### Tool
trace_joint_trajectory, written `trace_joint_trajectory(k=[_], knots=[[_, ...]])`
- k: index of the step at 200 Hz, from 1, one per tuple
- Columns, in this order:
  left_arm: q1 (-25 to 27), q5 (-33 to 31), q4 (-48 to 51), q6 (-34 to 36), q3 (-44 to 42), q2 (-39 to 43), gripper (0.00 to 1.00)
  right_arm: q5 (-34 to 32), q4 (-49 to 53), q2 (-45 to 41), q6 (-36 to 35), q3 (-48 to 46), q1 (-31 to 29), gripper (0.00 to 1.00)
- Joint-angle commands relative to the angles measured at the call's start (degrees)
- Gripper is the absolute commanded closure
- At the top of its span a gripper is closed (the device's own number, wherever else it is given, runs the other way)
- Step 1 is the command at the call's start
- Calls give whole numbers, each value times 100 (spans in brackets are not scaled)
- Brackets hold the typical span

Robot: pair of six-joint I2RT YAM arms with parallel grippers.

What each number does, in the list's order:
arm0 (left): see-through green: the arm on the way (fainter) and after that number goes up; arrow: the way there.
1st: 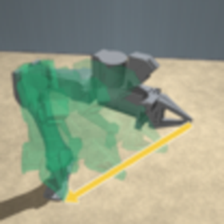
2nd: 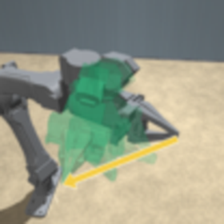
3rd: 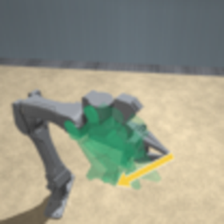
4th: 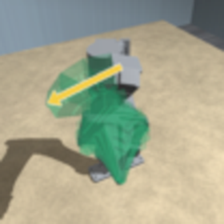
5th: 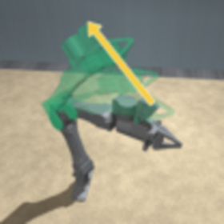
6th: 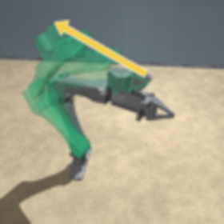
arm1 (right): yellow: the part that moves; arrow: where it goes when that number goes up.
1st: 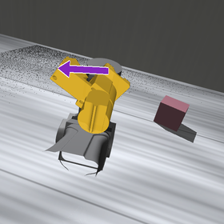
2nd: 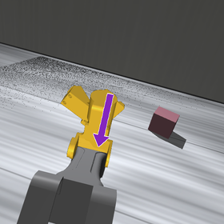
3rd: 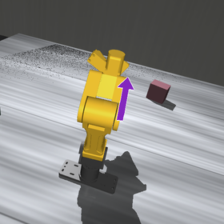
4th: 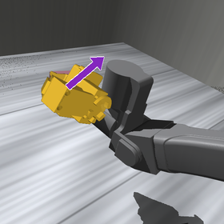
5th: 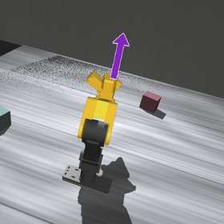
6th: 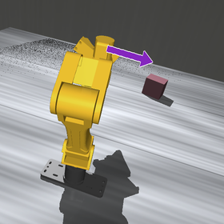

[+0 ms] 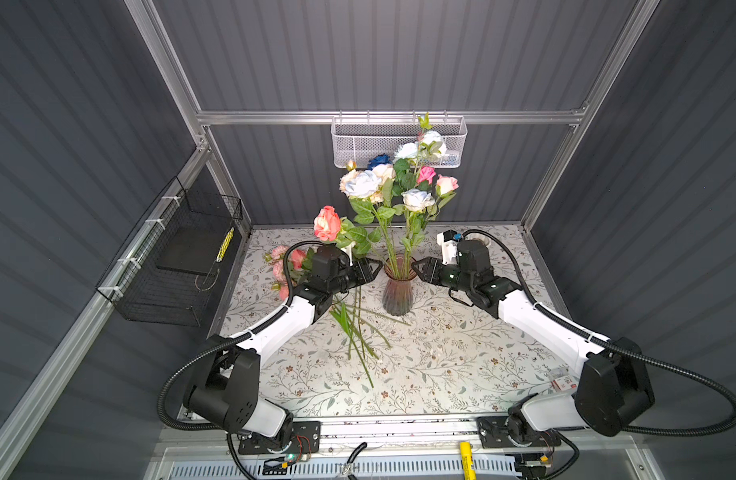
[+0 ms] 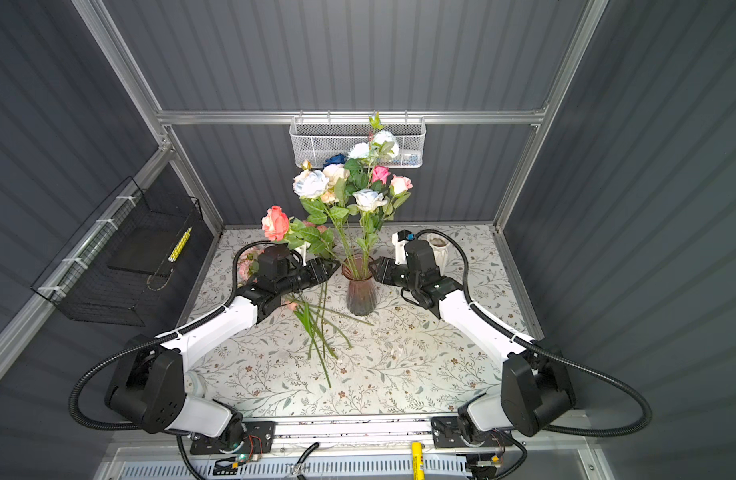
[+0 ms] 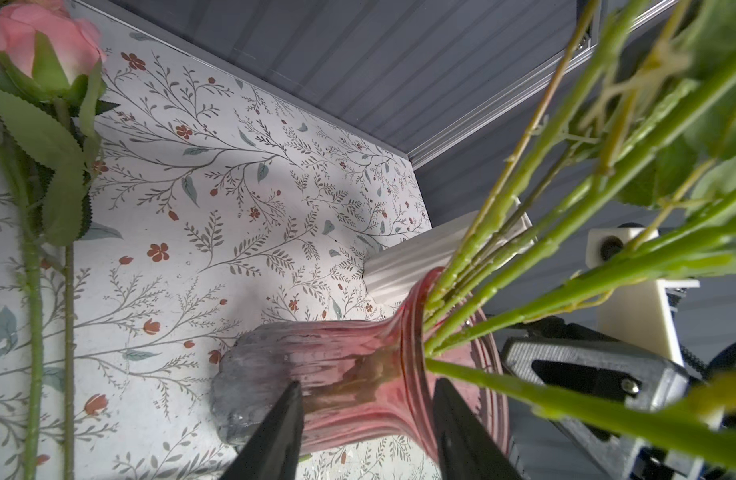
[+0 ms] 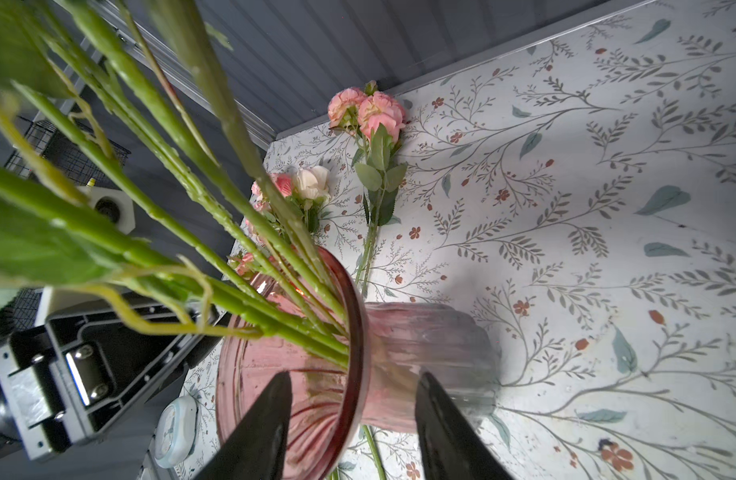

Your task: Arrange the flowers into the vase

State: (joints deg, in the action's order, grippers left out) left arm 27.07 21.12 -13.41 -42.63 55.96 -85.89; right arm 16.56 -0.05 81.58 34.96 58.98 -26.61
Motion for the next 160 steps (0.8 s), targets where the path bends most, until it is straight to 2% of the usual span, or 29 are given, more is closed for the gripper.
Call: trace_joint_trajectory(k=[1,13,40,95,160], knots=[[38,224,-388,-136,136,-168,49,138,-130,81,4,155,21,52],[44,314,-541,-217,142,-258,50,188,-151,118,14,166,17,54],[129,410,-717,-315,169,-375,60,209,-188,178,0,173,18,56],[305,476,-856,-399,174,-456,55,464,-223,290,20,193,9,65],[305,251,-537,-363,56,143,53,331,-324,158,30,48,15,75]])
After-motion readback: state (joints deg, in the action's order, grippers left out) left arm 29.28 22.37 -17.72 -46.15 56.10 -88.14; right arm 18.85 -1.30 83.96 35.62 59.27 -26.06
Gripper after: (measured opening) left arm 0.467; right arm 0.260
